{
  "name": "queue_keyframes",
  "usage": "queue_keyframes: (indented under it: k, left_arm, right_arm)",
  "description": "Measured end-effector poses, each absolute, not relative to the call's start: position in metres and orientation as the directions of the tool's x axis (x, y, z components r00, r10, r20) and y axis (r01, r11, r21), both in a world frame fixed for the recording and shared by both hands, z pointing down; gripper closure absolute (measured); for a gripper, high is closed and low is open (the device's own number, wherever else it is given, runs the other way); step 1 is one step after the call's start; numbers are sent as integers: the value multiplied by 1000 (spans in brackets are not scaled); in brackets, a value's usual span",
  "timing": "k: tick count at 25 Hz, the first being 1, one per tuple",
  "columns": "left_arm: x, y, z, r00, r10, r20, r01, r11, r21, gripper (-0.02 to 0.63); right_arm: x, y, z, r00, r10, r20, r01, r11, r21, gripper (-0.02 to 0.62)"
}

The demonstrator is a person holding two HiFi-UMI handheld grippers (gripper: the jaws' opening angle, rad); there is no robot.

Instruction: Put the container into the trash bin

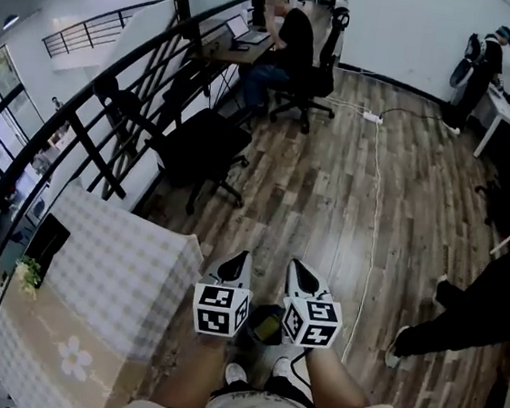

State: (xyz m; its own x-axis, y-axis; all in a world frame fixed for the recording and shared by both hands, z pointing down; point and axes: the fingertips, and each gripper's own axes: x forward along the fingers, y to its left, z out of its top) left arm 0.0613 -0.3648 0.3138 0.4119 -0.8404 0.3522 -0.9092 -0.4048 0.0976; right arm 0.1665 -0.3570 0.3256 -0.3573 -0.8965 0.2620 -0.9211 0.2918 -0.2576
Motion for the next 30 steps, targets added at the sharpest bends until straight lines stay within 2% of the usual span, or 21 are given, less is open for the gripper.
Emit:
queue_keyframes:
  k: [4,8,13,30]
  left_arm:
    - [61,-346,254,405,-872,275,-912,-408,49,603]
    - [54,-333,203,393,-901,182,-918,-397,20,603]
    - [56,-323,179,386,-913,129,-921,-389,2,603]
    - [59,-318,195,401,-904,147,-916,-398,48,602]
  right_arm:
    - [168,-341,269,-362,-915,177,-912,308,-272,594]
    - [159,-330,221,-376,-922,94,-913,352,-204,594]
    - [154,-325,192,-389,-920,41,-913,379,-147,594]
    - [153,-317,201,-397,-915,75,-912,383,-149,594]
